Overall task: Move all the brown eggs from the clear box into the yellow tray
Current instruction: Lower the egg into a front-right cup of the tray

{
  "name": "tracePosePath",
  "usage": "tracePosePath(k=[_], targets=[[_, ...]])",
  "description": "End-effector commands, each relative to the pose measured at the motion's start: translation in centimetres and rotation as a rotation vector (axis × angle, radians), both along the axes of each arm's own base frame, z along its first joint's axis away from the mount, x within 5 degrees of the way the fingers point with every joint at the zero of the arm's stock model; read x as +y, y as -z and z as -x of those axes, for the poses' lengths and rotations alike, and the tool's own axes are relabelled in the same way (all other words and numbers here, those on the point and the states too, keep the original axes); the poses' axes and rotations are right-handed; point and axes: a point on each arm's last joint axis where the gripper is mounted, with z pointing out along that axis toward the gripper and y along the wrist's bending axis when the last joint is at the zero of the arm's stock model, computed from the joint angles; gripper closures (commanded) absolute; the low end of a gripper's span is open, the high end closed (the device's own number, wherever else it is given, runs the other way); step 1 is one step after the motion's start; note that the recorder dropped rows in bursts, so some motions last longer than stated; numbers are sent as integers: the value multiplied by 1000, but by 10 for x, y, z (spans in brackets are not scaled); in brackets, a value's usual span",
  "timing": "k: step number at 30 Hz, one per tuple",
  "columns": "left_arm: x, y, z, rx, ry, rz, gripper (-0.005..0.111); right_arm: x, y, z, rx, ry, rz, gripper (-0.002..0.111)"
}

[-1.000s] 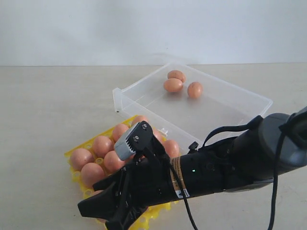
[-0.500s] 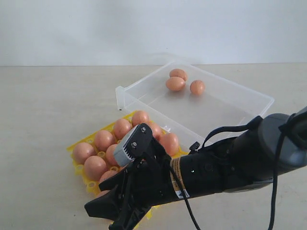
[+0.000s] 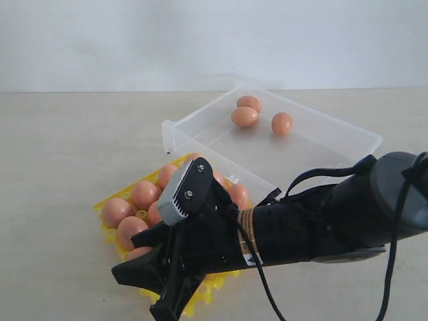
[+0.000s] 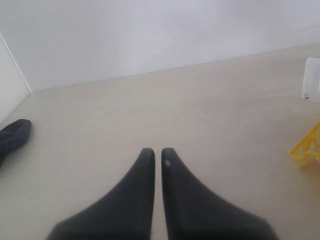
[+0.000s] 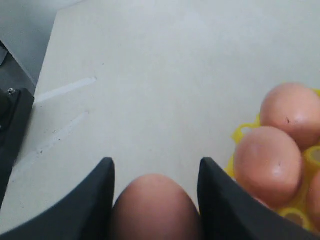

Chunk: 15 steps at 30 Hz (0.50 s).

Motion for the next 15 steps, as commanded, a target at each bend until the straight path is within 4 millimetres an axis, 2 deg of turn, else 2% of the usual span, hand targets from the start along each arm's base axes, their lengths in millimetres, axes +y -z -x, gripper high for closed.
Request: tracePosePath(k=[1,10,15], targets=[[0,1,0,0,-2,3,103,0,-6,-4,-61,28,-9,108],[0,1,0,0,-2,3,103,-6,3,-9,-43,91,101,106],[0,1,0,0,-2,3,103,-5,2,-9,-45,86,86,78]])
